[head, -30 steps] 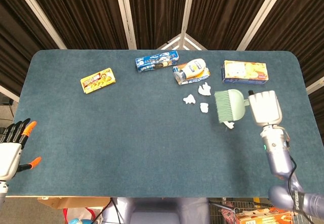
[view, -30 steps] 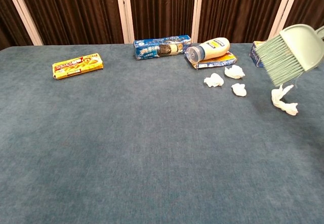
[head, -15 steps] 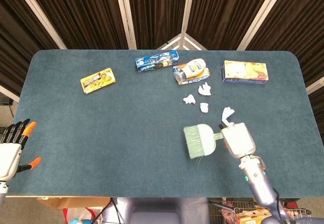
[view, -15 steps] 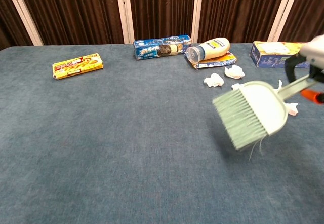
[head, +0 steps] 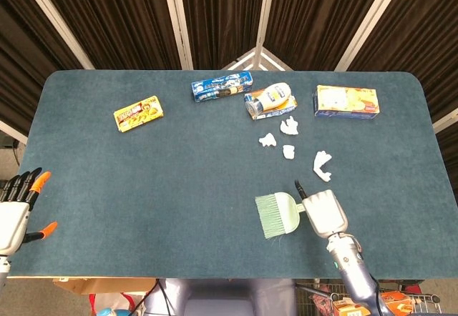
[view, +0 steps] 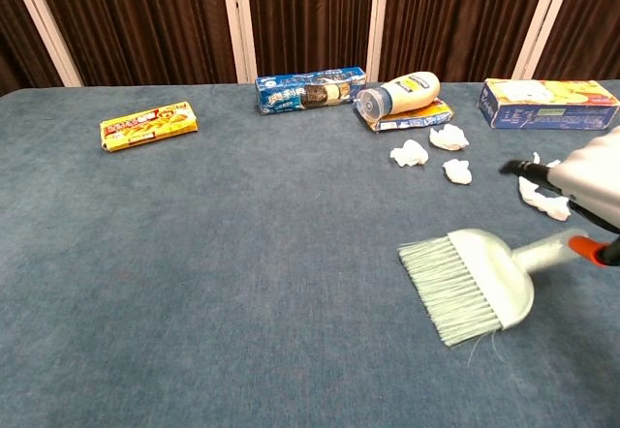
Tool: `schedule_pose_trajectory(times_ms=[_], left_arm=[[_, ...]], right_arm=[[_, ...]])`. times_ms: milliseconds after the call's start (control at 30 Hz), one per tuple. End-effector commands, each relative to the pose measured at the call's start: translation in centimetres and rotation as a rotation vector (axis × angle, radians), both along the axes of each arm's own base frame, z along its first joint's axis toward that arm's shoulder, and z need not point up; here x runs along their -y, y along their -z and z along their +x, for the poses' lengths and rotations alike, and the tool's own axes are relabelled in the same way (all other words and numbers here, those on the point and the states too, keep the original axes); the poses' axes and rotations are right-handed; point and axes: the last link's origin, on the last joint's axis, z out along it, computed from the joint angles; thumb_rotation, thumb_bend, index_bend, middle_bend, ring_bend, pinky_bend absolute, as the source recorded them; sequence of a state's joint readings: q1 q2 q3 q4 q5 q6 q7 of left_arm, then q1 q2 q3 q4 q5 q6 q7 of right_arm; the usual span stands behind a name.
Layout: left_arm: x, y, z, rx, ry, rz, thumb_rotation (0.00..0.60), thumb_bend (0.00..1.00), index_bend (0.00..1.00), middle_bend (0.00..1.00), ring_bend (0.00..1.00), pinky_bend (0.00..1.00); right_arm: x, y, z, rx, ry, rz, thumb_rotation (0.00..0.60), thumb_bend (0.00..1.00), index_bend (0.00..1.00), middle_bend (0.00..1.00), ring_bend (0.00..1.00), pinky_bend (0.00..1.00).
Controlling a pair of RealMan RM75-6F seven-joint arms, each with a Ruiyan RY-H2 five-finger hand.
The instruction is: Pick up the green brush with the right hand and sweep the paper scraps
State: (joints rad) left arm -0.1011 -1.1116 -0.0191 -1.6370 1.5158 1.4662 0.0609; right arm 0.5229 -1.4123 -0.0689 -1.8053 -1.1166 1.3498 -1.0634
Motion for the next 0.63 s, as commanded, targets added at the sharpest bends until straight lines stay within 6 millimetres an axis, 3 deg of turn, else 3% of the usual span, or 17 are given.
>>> schedule_pose_trajectory(times_ms=[33,133,200,300,467,633], left_arm=[[0.0,0.0,0.0,-0.001,0.000,-0.001,0.600,0.09,0.00,0.00,0.00,0.00],[0.0,0.0,0.0,-0.004,0.000,0.000,0.600,0.09,0.00,0.00,0.00,0.00],[0.0,0.0,0.0,-0.005,-0.002,0.000,0.600,0.09,0.00,0.00,0.00,0.00],[0.0,0.0,0.0,-0.009,-0.001,0.000,0.600,0.09,0.00,0.00,0.00,0.00],[0.0,0.0,0.0,-0.015,0.003,0.004,0.600,0.09,0.00,0.00,0.00,0.00],[-0.1,-0.2,-0.1,-0.043,0.012,0.030,0.600,0.09,0.00,0.00,0.00,0.00]], right_arm=[[-0.2,-0.4,-1.1,-0.026,0.038,-0.016,0.600,0.32,0.00,0.59,0.64,0.68],[-0.5,-1.0,-2.0,-0.025,0.077,-0.031,0.600,0.32,0.00,0.46,0.49,0.51],[-0.9,-2.0,-2.9,-0.003,0.104,-0.055,0.600,0.32,0.00,0.33,0.35,0.35],[-1.6,-3.8,-4.0,0.056,0.084,-0.095,0.600,0.32,0.00,0.20,0.19,0.19],[-3.2,-6.7,-5.6,0.218,0.064,-0.148,0.600,0.32,0.00,0.02,0.01,0.05],[-5.1,-10.0,-7.2,0.322,0.075,-0.163,0.600,0.32,0.00,0.00,0.00,0.04]])
